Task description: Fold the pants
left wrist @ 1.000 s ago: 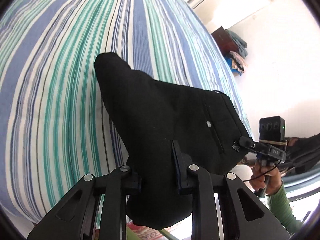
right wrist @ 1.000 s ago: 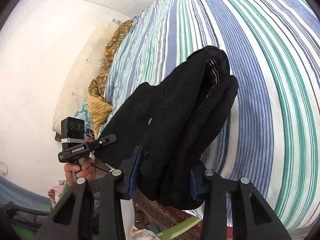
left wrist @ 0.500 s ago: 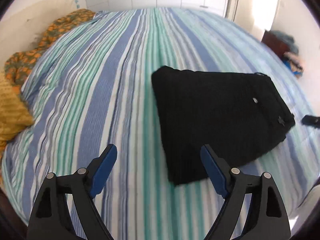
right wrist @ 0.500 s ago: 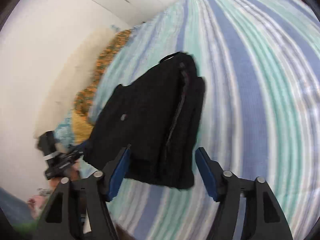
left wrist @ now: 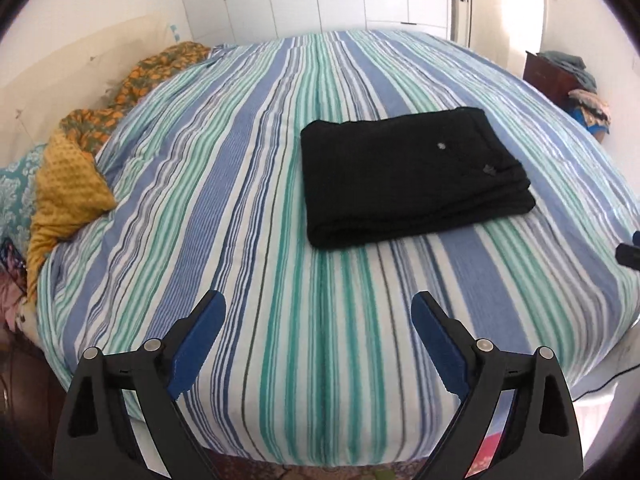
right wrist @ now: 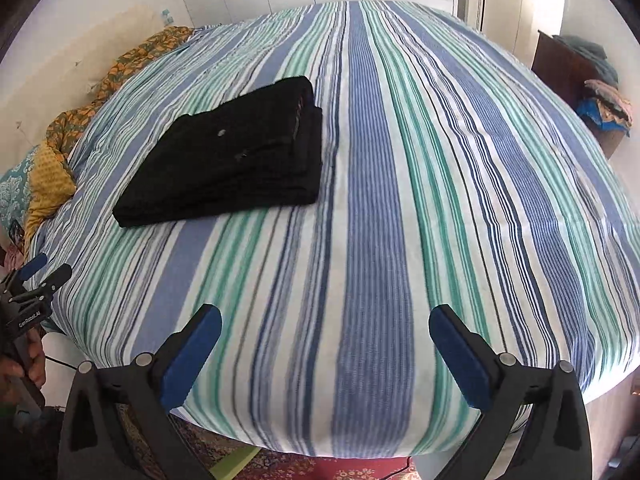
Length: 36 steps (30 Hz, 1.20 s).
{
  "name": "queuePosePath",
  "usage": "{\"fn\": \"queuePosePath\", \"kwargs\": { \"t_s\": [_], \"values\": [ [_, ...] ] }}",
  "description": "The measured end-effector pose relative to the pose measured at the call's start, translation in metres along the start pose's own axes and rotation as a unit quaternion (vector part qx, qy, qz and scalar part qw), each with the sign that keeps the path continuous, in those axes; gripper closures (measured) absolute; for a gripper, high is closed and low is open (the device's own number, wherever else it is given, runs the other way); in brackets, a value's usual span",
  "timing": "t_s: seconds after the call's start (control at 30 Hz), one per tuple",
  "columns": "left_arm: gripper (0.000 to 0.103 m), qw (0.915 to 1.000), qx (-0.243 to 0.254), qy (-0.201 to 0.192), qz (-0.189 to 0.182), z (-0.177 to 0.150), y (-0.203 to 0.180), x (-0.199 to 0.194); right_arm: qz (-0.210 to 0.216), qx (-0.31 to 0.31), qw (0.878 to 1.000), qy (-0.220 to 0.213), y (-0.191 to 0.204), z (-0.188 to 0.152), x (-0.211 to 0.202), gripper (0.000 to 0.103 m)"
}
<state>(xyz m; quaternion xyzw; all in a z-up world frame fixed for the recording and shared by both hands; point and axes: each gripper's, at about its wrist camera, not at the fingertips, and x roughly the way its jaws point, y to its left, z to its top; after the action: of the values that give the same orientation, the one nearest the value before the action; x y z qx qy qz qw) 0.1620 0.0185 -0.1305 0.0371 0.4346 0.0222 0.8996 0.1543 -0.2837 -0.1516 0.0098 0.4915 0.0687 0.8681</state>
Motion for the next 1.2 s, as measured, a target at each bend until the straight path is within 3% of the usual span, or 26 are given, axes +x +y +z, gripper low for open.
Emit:
{"fn": "queuePosePath", "kwargs": {
  "t_s": [0.1,0.23,0.43,0.63,0.77,0.97,1.1,1.2],
  "values": [
    [0.008,0.9995,-0.021,0.019,-0.014,0.011,-0.002,-0.021,-0.012,-0.011,0.999,-0.035,0.031,0.006,-0.021,0.000],
    [0.007,0.9995,-0.031,-0.003,-0.009,0.009,-0.004,-0.055,-0.016,-0.037,0.997,-0.066,0.065,0.016,-0.050,0.000],
    [0.006,0.9998,-0.016,-0.001,-0.007,0.003,-0.008,-0.073,-0.038,-0.084,0.993,-0.079,0.097,0.010,-0.080,0.000],
    [0.006,0.9995,-0.029,0.002,-0.011,0.001,-0.003,-0.078,-0.039,-0.079,0.994,-0.069,0.103,0.003,-0.089,0.000],
    [0.001,0.9991,-0.035,-0.017,-0.014,0.002,-0.001,-0.090,-0.046,-0.079,0.993,-0.072,0.103,-0.001,-0.094,0.000],
    [0.000,0.9971,-0.049,-0.051,-0.029,0.001,0.003,-0.099,-0.047,-0.081,0.992,-0.082,0.103,-0.002,-0.113,0.000],
    [0.000,0.9985,-0.004,-0.051,0.017,-0.001,-0.006,-0.099,-0.050,-0.081,0.992,-0.085,0.103,-0.002,-0.121,0.000],
    [0.000,0.9982,0.013,-0.058,0.007,-0.003,-0.011,-0.108,-0.051,-0.079,0.992,-0.082,0.103,-0.005,-0.123,0.000]
  ]
}}
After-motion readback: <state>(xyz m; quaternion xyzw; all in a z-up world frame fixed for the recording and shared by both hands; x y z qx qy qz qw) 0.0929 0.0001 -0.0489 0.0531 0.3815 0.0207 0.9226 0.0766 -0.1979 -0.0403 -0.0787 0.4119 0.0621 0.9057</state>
